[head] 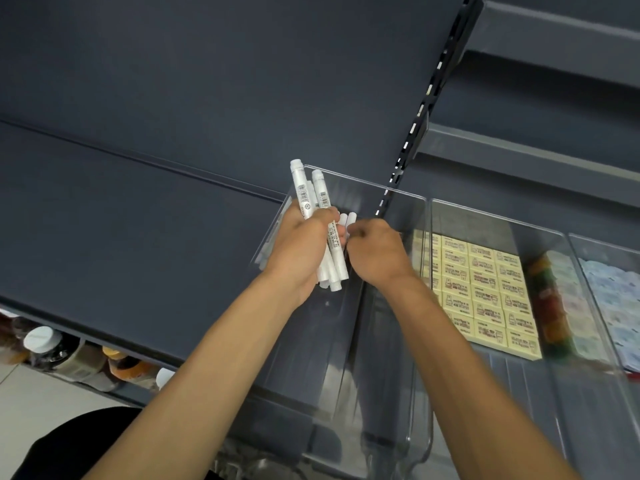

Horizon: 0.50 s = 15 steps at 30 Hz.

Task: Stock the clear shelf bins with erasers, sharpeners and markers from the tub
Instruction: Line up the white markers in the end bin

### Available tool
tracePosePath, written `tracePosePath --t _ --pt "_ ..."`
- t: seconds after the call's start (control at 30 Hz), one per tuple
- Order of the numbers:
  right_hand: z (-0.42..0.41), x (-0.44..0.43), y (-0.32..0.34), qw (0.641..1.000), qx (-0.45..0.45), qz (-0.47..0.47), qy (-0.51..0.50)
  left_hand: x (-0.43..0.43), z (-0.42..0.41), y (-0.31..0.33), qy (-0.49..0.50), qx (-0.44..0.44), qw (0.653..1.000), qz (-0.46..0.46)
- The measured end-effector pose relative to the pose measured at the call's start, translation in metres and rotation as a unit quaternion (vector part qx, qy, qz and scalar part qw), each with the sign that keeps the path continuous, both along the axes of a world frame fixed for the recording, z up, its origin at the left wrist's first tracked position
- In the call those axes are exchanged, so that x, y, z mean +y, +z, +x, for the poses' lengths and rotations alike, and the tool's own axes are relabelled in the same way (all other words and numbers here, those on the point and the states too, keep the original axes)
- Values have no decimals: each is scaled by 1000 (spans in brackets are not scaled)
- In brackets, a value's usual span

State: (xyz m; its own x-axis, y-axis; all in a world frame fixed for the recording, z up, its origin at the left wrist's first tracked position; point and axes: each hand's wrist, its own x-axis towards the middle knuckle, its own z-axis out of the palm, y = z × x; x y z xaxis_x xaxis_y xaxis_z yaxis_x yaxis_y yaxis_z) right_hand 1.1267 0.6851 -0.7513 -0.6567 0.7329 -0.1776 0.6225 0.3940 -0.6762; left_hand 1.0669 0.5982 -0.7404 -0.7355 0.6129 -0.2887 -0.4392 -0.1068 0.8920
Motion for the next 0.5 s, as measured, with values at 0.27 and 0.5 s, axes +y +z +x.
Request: tracePosePath --t 0.27,0.5 --pt "30 -17 28 974 186 -128 -11 -4 1 3 13 -33 997 66" --pt "38 -25 24 975 204 -92 16 -5 9 7 -76 -38 994 69"
